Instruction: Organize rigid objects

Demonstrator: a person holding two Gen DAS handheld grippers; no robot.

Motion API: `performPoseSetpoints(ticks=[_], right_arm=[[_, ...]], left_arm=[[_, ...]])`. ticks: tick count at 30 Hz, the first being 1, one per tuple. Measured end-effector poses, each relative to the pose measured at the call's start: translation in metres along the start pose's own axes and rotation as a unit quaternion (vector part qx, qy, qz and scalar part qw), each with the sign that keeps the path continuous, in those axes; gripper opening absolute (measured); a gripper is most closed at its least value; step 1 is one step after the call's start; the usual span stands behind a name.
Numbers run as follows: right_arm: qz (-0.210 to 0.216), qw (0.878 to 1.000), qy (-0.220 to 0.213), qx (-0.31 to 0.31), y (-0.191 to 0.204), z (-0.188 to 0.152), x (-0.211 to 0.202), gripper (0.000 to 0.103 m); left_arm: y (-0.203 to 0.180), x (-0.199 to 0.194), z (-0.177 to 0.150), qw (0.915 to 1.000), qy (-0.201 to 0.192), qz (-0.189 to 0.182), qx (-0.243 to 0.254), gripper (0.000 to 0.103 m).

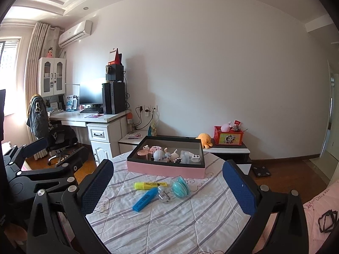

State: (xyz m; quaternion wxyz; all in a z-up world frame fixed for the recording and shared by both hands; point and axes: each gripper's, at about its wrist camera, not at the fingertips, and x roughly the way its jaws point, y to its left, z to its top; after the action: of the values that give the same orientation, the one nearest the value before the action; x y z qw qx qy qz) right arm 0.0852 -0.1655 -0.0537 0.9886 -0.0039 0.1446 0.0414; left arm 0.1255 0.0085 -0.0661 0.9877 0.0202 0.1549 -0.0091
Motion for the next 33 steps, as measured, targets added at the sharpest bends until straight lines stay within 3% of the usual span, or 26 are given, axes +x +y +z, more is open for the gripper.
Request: performPoseSetpoints(ticks=[10, 15, 23, 33], right_arm=[[-0.001, 0.998, 0.057, 0.008, -0.010, -0.023, 0.049, 0.103], [-0.003, 0.995, 0.101, 0.016, -0.020, -0.044, 0.084, 0.103], [-0.018, 0.985, 0.168, 0.029, -0.049, -0.079, 0.141, 0.103], [-0.044, 0.973, 0.225, 0.021, -0.080, -0.100, 0.198, 0.103]], left_arm=[[-0.008, 0.057, -0.028, 0.9977, 0.066, -0.007, 0.010, 0.103], [-0.017, 0.100, -0.053, 0.9918, 0.126, -0.019, 0.017, 0.103], [-0.041, 0.165, -0.088, 0.9777, 0.203, -0.039, 0.038, 0.103], [-0.067, 0.228, -0.120, 0.9515, 0.291, -0.061, 0.077, 0.102]])
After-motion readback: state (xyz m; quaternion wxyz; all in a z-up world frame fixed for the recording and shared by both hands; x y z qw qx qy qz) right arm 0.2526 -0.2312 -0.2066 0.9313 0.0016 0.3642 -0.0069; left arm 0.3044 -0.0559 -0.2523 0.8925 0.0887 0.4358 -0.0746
